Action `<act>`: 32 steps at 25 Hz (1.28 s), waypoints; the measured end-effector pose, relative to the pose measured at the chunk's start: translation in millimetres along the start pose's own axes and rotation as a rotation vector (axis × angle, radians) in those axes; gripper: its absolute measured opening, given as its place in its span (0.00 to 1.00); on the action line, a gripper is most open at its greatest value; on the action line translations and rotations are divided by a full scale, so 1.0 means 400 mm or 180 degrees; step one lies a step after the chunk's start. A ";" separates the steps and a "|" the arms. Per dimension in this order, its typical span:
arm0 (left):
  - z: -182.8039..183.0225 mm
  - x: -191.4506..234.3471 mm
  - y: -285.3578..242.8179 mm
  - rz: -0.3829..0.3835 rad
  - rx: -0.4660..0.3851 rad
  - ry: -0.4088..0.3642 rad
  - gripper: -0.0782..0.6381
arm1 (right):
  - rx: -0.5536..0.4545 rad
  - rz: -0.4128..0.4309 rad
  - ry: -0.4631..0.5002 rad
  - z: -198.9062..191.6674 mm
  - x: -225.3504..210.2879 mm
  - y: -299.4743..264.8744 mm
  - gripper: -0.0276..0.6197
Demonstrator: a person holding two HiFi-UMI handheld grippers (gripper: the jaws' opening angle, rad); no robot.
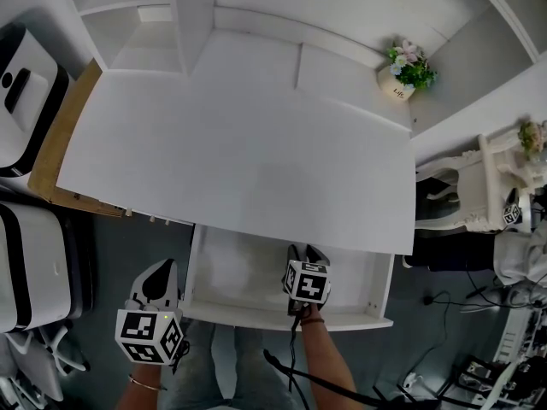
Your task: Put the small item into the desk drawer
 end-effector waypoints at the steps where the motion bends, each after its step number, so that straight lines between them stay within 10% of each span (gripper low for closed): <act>1: 0.000 0.000 0.000 0.0000 -0.0001 -0.0003 0.10 | 0.0009 0.0003 0.0015 0.000 0.000 -0.001 0.30; 32: 0.072 -0.048 0.025 -0.0212 -0.0159 -0.0158 0.10 | 0.0006 0.0130 0.0070 0.033 0.026 0.129 0.33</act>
Point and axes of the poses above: the fingertips, and each gripper's own axes: y backward along the fingers, x to its left, z out of its top, the point moved 4 cm from there along y, backward along the fingers, and after that the axes turned 3 degrees about z, right-handed, at the moved point
